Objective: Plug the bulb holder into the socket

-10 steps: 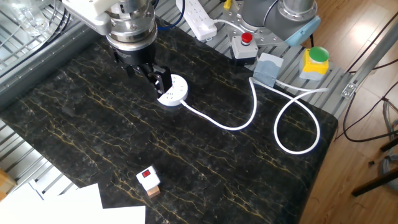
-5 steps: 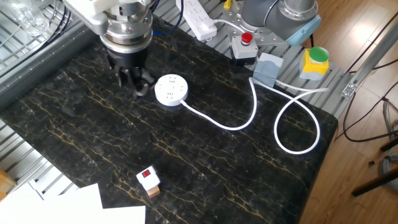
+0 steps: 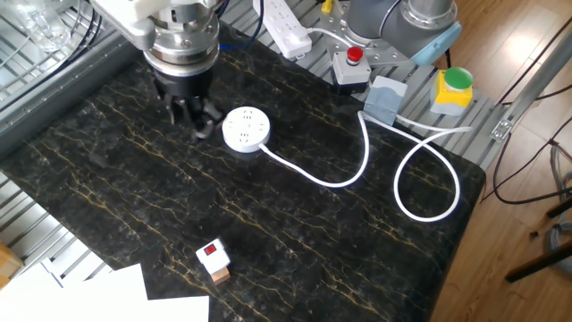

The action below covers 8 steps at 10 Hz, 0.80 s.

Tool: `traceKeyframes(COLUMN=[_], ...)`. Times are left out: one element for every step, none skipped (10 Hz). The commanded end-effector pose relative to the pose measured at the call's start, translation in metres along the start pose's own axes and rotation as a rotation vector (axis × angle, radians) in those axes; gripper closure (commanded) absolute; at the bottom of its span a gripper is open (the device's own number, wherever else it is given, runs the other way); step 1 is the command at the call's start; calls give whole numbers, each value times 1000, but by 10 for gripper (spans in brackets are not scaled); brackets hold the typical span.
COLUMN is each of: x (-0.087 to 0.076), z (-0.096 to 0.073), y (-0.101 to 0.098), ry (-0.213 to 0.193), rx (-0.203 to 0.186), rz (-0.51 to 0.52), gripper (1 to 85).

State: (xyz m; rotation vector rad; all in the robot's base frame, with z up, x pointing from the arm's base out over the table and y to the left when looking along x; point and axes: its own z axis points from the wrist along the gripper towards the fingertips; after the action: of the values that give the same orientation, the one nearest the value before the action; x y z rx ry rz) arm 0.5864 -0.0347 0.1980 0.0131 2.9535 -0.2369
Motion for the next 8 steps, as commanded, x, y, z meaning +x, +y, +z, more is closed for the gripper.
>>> traceKeyframes(x=[-4,0,12,4,-7,-17,-32,-42], z=[-6,-8,-15,-11,-1,7,12,11], y=[26,42,60,63,72,88,107,123], ry=[-34,-17,37,43,28,23,13,15], rx=[-114,-174,-250,-238,-235,-244,-232,-214], rz=[-311,-434,-565,-704,-774,-802,-809,-816], gripper=[843,843,843,843,843,843,843,843])
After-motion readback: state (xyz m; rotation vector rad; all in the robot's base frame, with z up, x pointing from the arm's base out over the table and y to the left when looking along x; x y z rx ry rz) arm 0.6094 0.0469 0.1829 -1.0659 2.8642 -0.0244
